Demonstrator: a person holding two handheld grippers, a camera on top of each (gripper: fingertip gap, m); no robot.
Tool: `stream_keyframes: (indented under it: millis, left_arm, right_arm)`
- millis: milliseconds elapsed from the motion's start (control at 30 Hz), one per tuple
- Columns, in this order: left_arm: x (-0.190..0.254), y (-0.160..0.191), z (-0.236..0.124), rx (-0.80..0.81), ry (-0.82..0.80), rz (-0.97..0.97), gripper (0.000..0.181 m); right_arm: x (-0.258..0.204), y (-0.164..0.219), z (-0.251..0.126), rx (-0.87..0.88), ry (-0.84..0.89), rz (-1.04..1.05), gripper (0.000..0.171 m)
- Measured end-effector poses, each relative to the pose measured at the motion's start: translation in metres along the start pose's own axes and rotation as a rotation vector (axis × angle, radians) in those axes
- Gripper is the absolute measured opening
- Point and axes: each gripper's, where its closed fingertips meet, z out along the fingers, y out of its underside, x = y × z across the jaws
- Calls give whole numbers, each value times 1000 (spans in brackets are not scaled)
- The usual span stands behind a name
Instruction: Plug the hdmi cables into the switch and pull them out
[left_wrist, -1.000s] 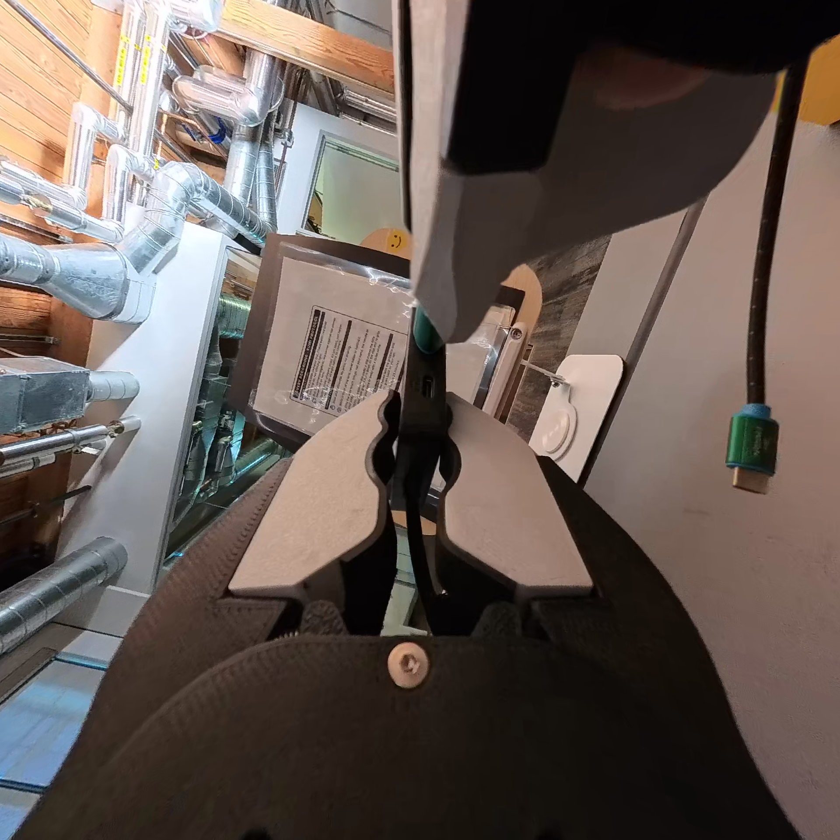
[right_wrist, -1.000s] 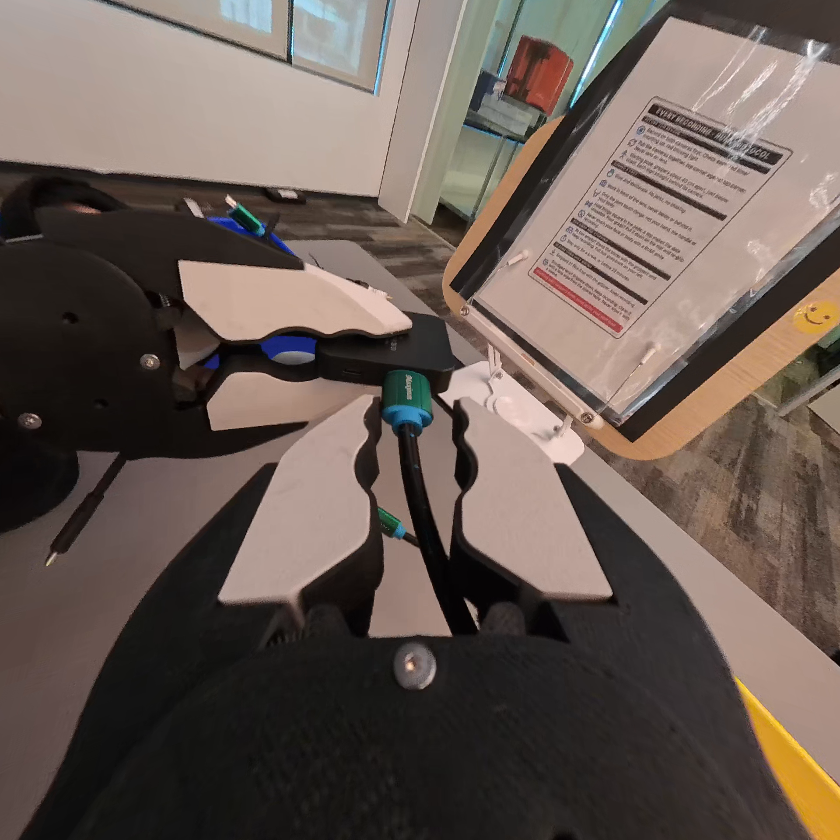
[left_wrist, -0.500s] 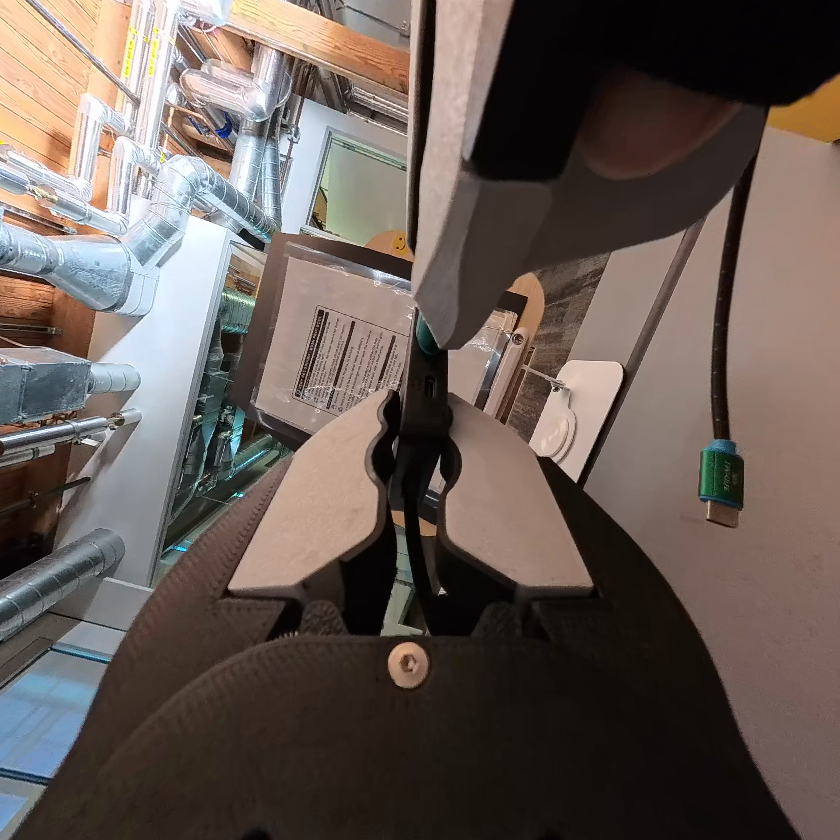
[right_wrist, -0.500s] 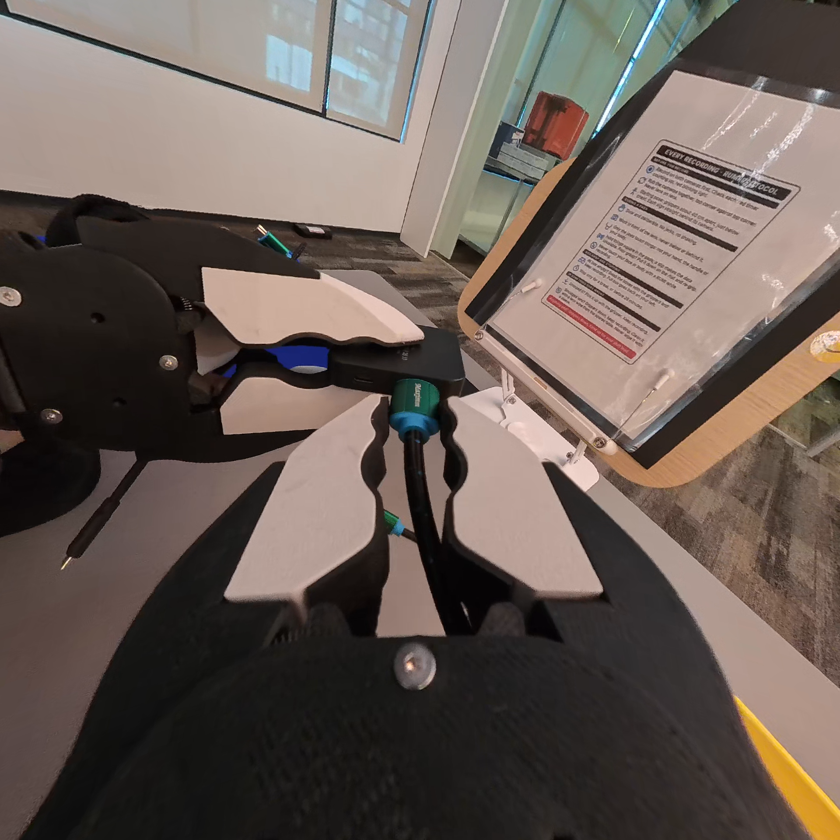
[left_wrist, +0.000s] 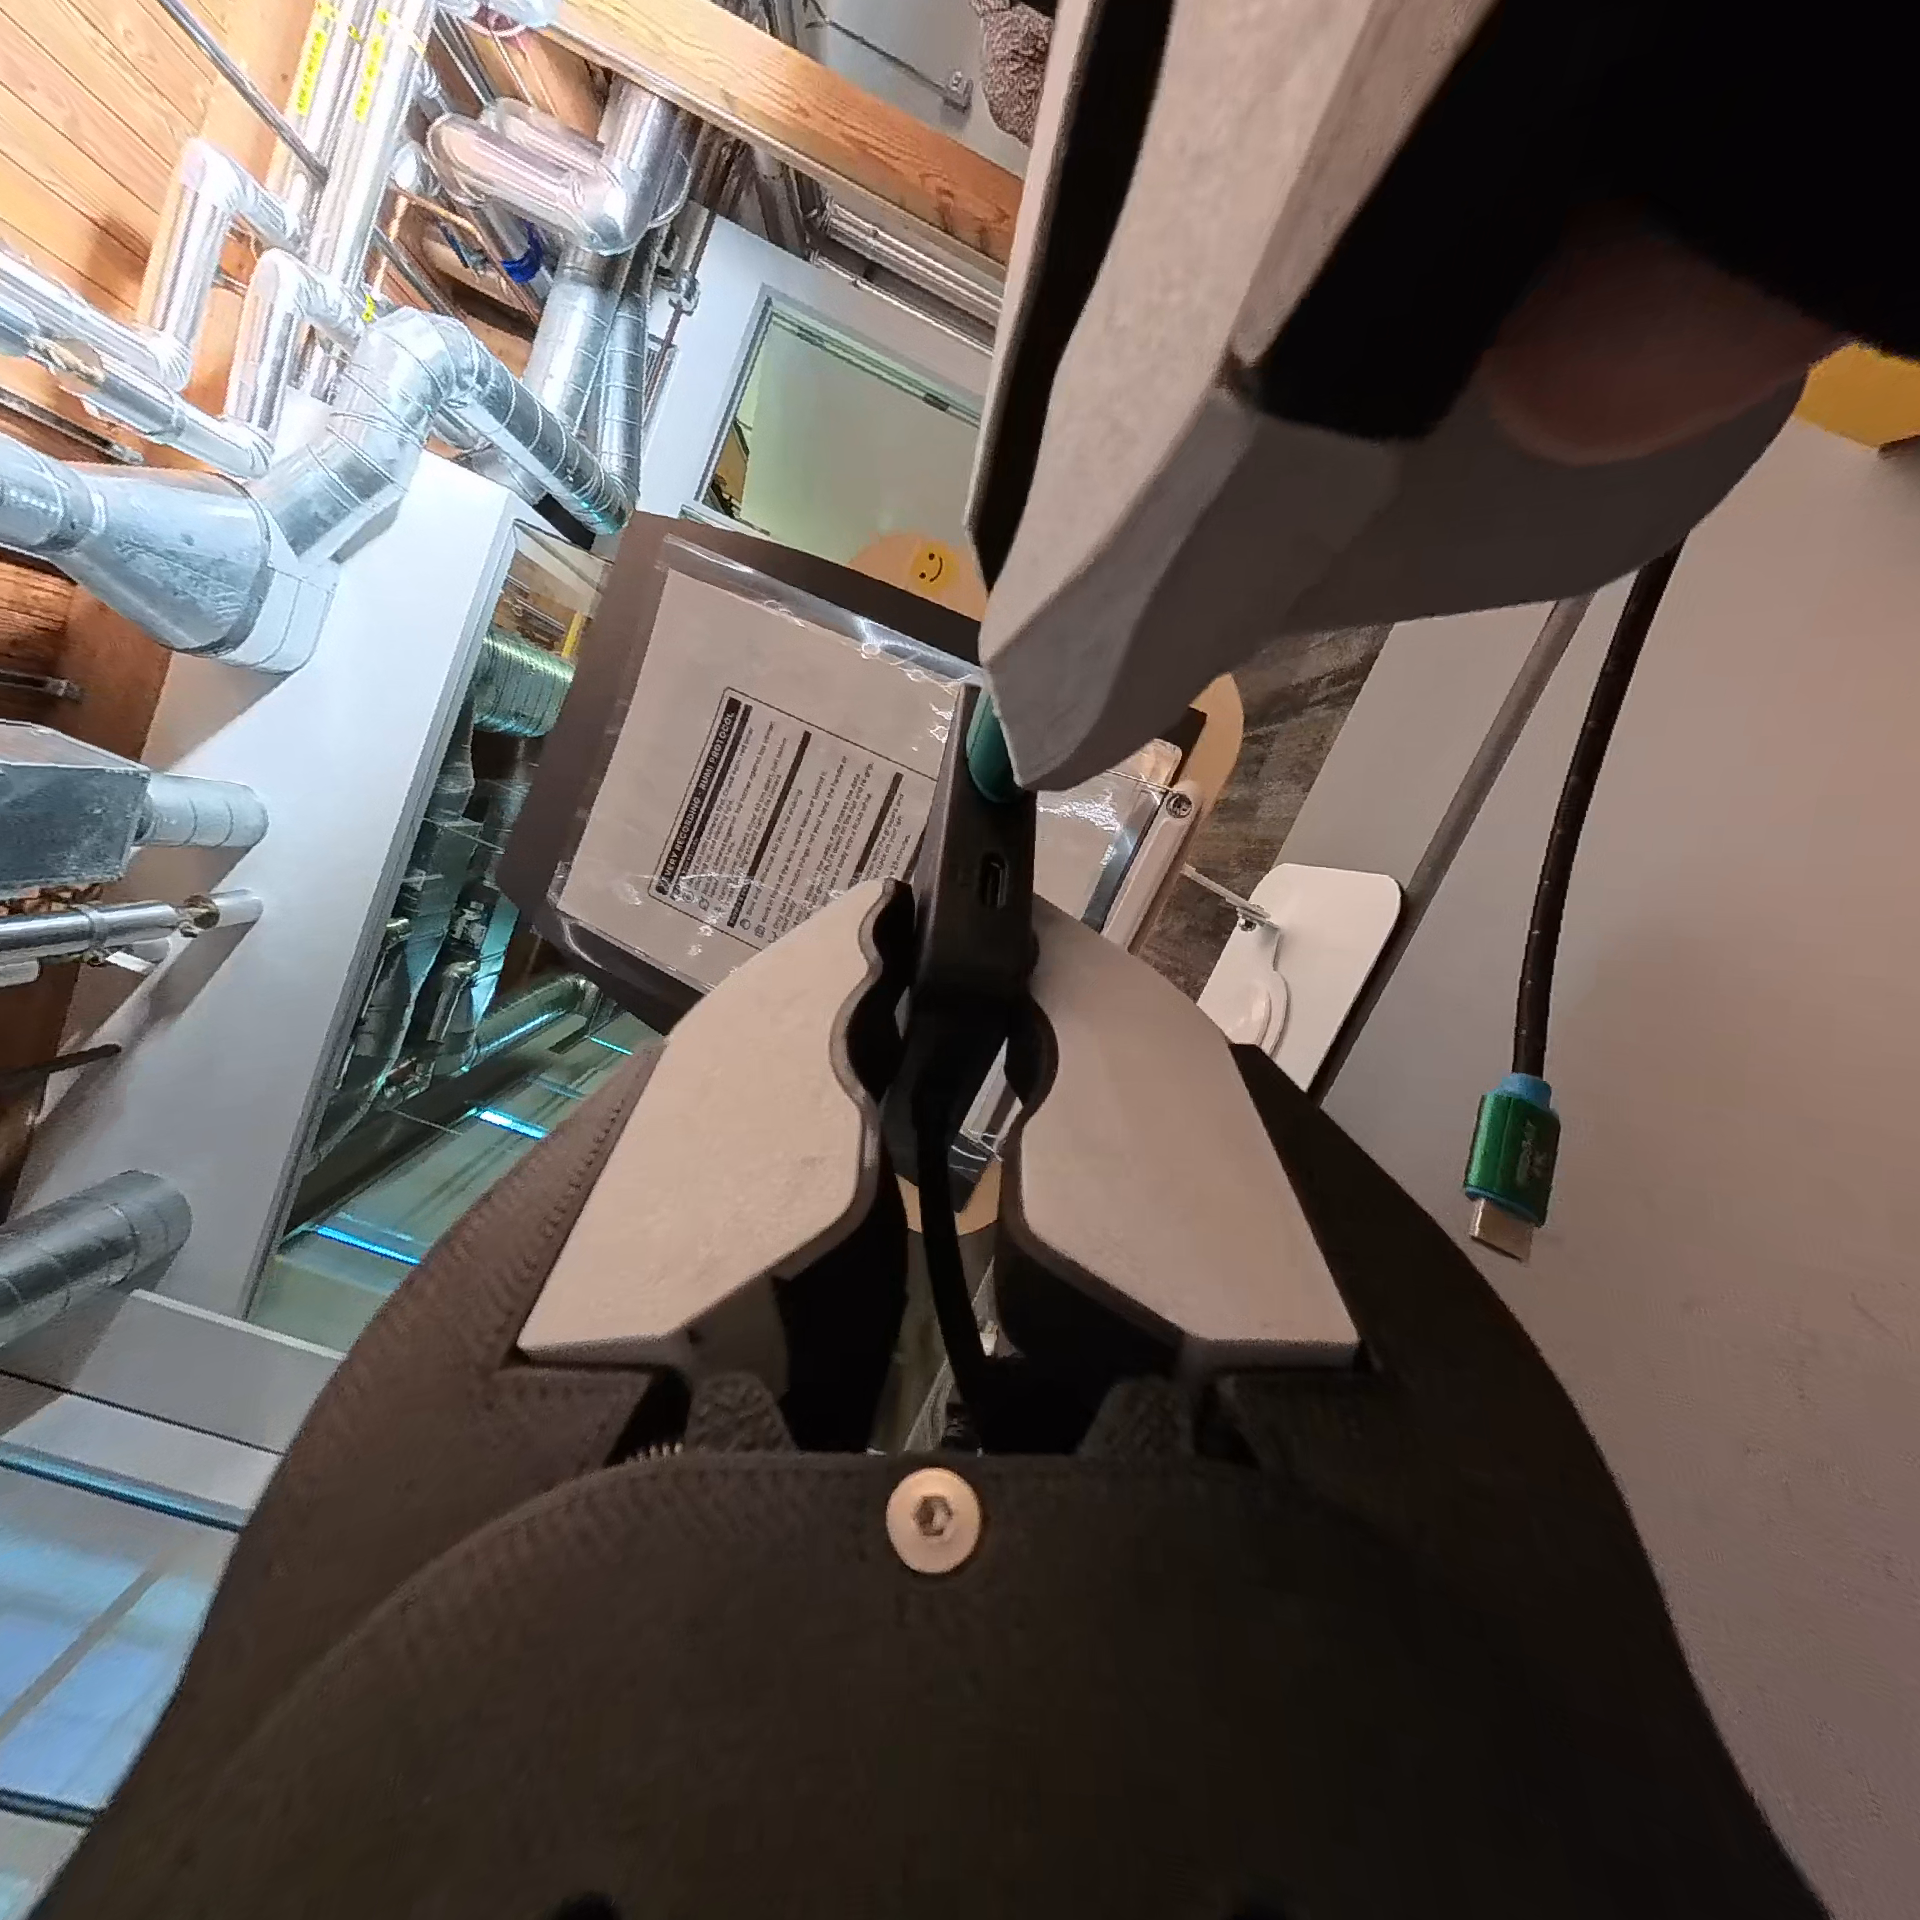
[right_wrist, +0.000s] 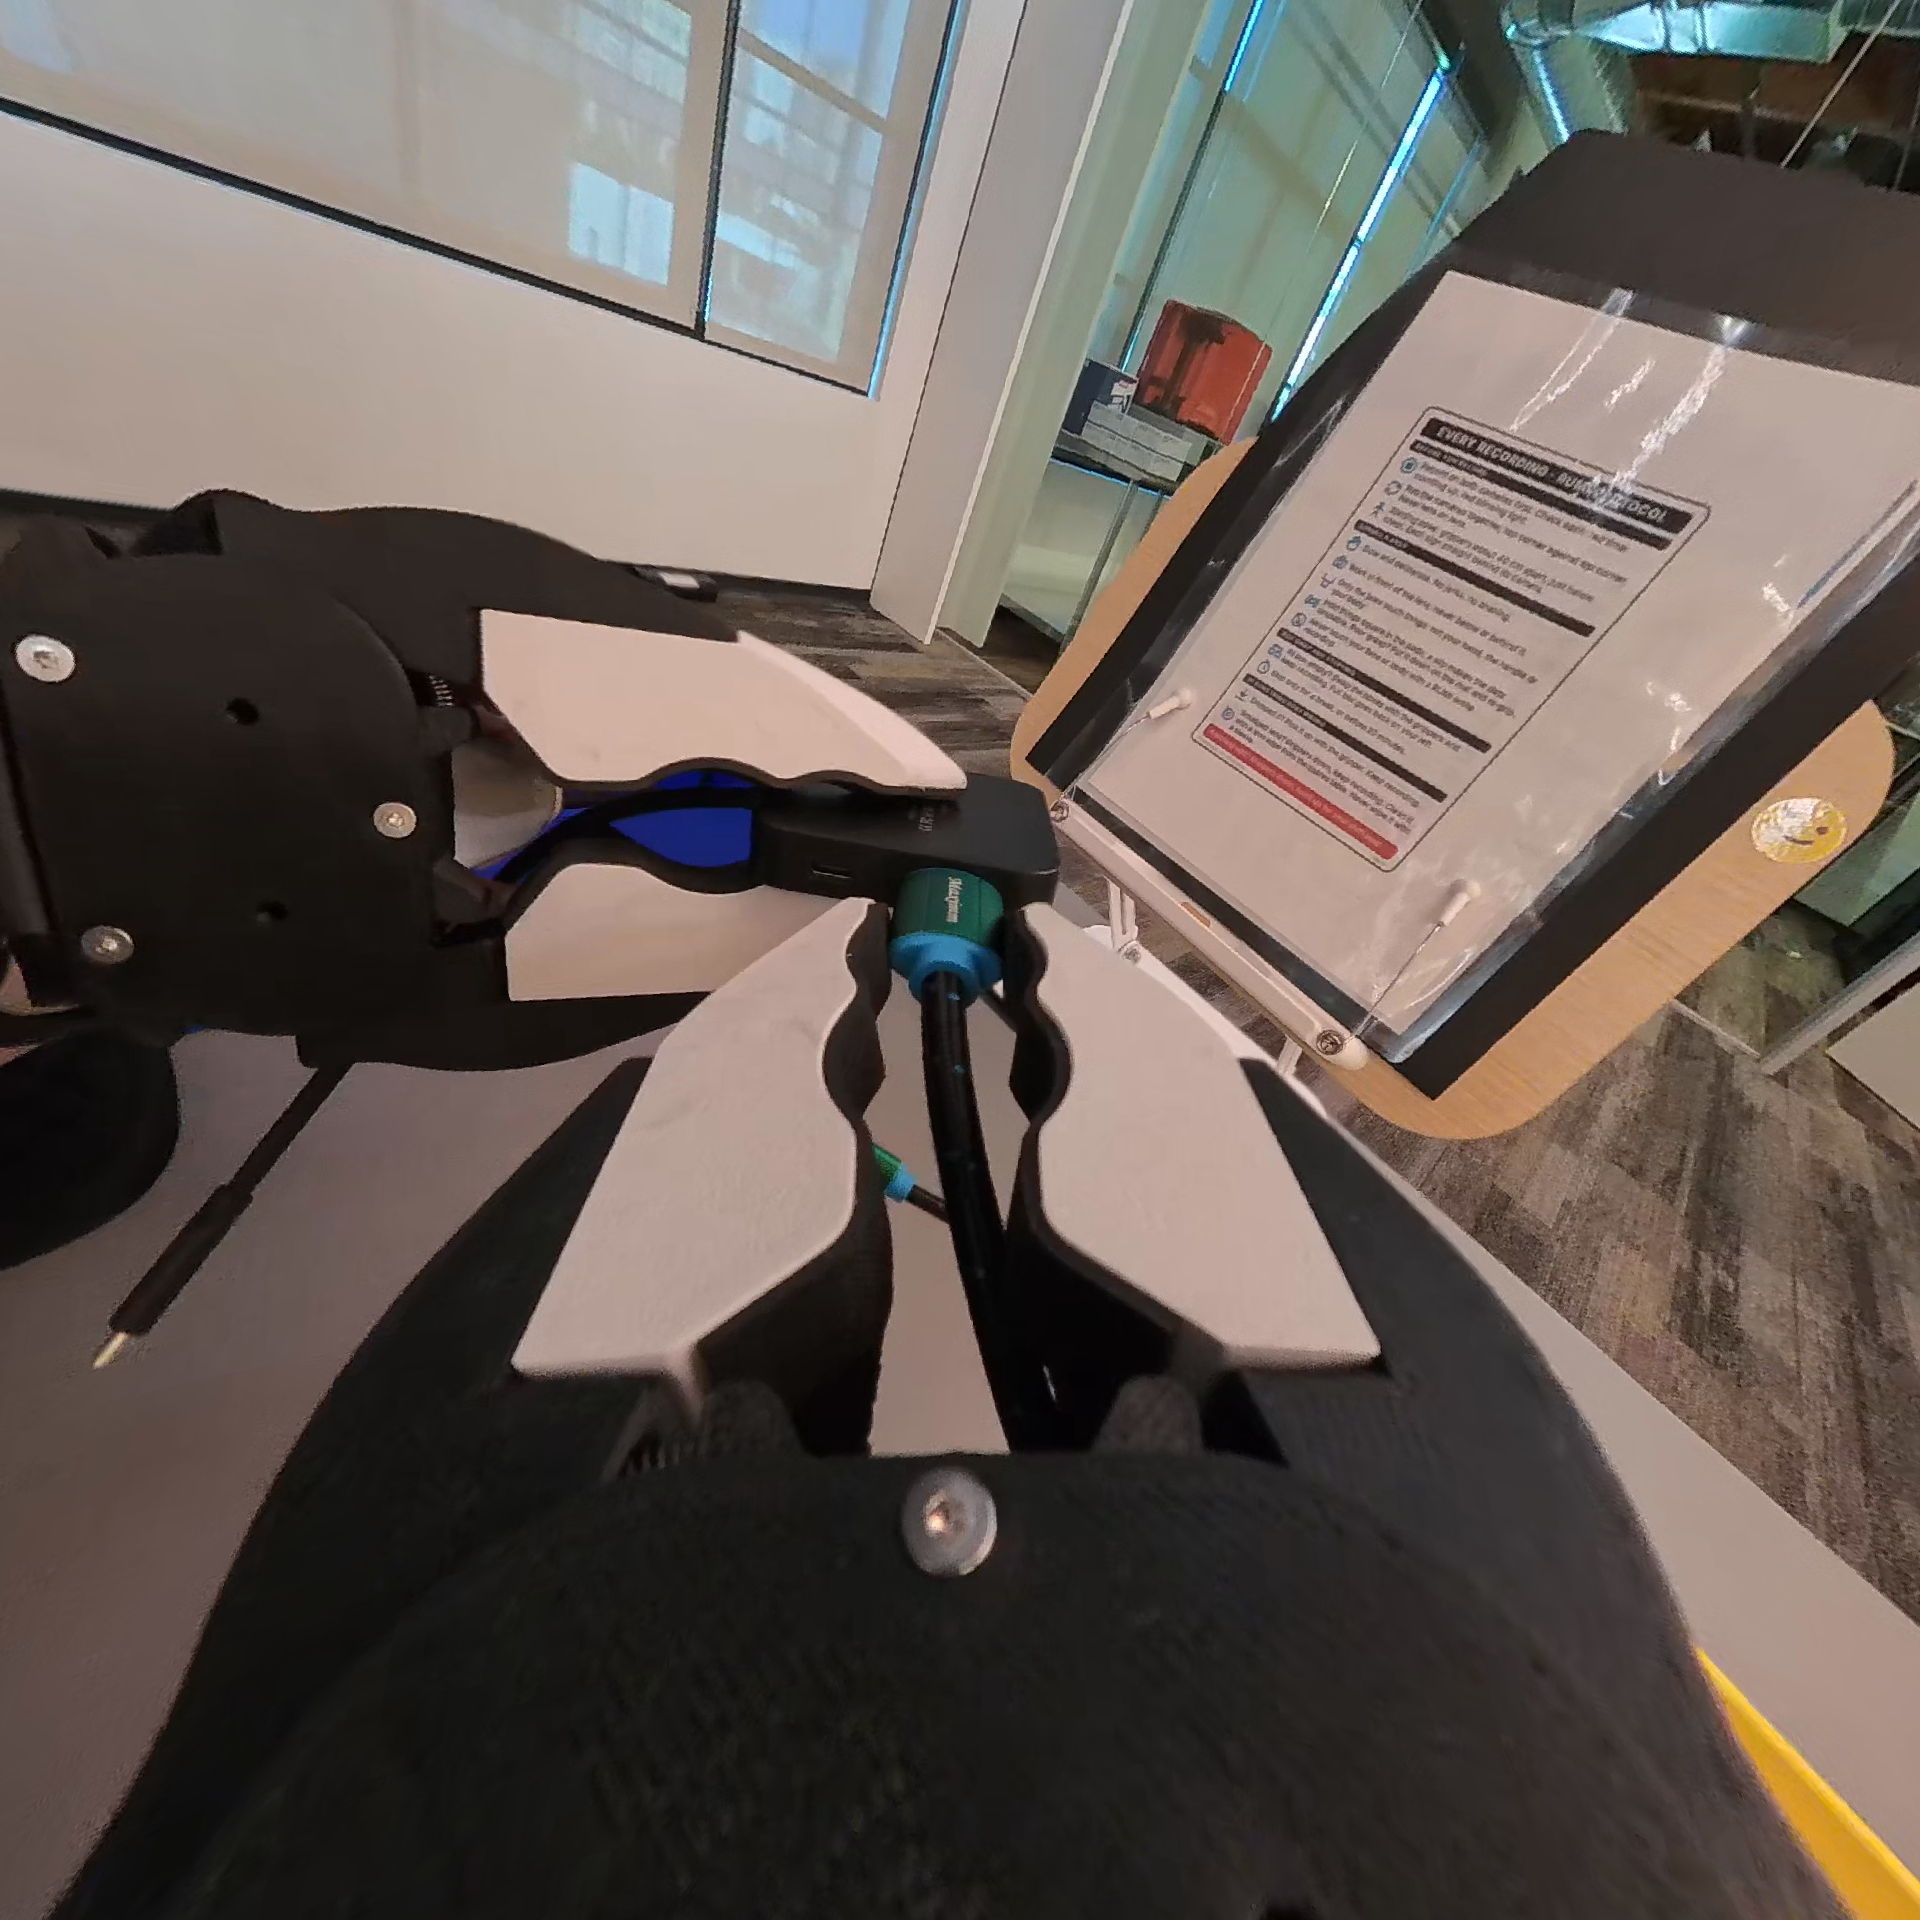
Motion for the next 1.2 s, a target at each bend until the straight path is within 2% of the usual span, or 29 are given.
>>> stream_keyframes:
  millis: [267, 333, 367, 467, 533, 600, 700, 800, 900, 1067, 1200]
  left_arm:
    - [1, -1, -2, 35, 53, -29, 17]
    - [1, -3, -2, 58, 71, -122, 23]
    - [1, -3, -2, 59, 98, -189, 32]
    - [5, -4, -2, 49, 260, -435, 79]
    - [5, -6, -5, 57, 374, -603, 90]
    - [-1, -11, -9, 108, 439, -763, 88]
    - [-16, -10, -9, 174, 405, -869, 79]
    - [-17, -13, -12, 218, 431, -881, 70]
    - [-17, -14, -13, 245, 448, -905, 70]
    - [-22, -15, -11, 256, 370, -873, 70]
    - [-21, -15, -7, 196, 312, -842, 70]
  right_arm:
    - [-3, 0, 0, 3, -11, -17, 22]
    - [-2, -1, 0, 21, 5, -24, 22]
    - [-1, -1, 0, 27, 21, -37, 22]
    - [8, -5, -3, 50, 108, -108, 22]
    - [11, -9, -6, 77, 146, -132, 22]
    - [11, -14, -9, 111, 170, -144, 22]
    - [5, -16, -8, 130, 181, -167, 22]
    - [2, -19, -9, 162, 197, -177, 22]
    - [1, -19, -9, 184, 196, -164, 22]
    - [3, -16, -7, 213, 160, -111, 22]
    - [9, -11, -5, 212, 152, -67, 21]
